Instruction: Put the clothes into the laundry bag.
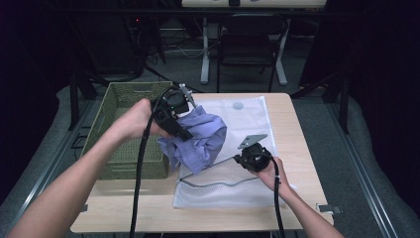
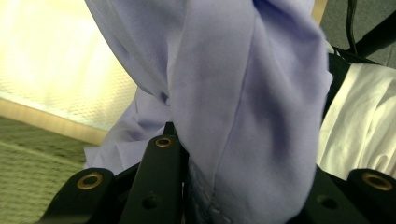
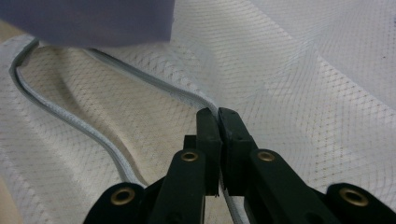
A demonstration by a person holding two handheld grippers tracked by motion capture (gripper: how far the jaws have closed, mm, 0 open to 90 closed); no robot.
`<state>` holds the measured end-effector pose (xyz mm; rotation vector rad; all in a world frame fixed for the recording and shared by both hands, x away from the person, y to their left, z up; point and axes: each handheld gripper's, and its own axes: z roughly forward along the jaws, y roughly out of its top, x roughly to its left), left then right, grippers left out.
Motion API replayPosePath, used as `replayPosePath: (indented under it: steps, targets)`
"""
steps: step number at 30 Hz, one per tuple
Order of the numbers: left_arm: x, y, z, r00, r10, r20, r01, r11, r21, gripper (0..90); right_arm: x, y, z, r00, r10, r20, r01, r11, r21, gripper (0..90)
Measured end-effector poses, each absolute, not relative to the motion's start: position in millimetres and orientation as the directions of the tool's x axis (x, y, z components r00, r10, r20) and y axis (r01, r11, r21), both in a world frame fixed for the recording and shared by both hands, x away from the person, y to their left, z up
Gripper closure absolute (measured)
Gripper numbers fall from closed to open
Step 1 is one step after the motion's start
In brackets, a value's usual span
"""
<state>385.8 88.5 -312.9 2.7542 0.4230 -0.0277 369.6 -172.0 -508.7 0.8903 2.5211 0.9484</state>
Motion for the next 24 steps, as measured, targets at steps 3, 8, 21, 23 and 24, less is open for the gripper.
replayPosePath:
  steps: [3, 8, 21, 23, 24]
  targets:
    - [383, 86, -324, 0.957, 0.276, -0.092, 0.29, -0.895, 0.338, 75.5, 370, -171, -509, -0.758, 0.649, -0.065, 0.448, 0.59, 0.672, 88.1]
    - [380, 80, -340, 0.962, 0.244, -0.125, 0.272, -0.91, 0.314, 75.4, 369, -170, -508, -0.753, 0.655, -0.061, 0.452, 0.583, 0.675, 88.1]
    - [377, 58, -401, 0.957, 0.187, -0.223, 0.239, -0.942, 0.235, 75.2, 369, -171, -507, -0.748, 0.662, -0.048, 0.459, 0.568, 0.683, 88.1]
    - [376, 55, -411, 0.954, 0.182, -0.24, 0.238, -0.944, 0.23, 75.1, 369, -170, -507, -0.748, 0.662, -0.046, 0.46, 0.567, 0.683, 88.0]
    - [376, 53, -418, 0.952, 0.186, -0.242, 0.243, -0.942, 0.232, 75.1, 369, -170, -507, -0.748, 0.662, -0.044, 0.461, 0.567, 0.683, 88.1]
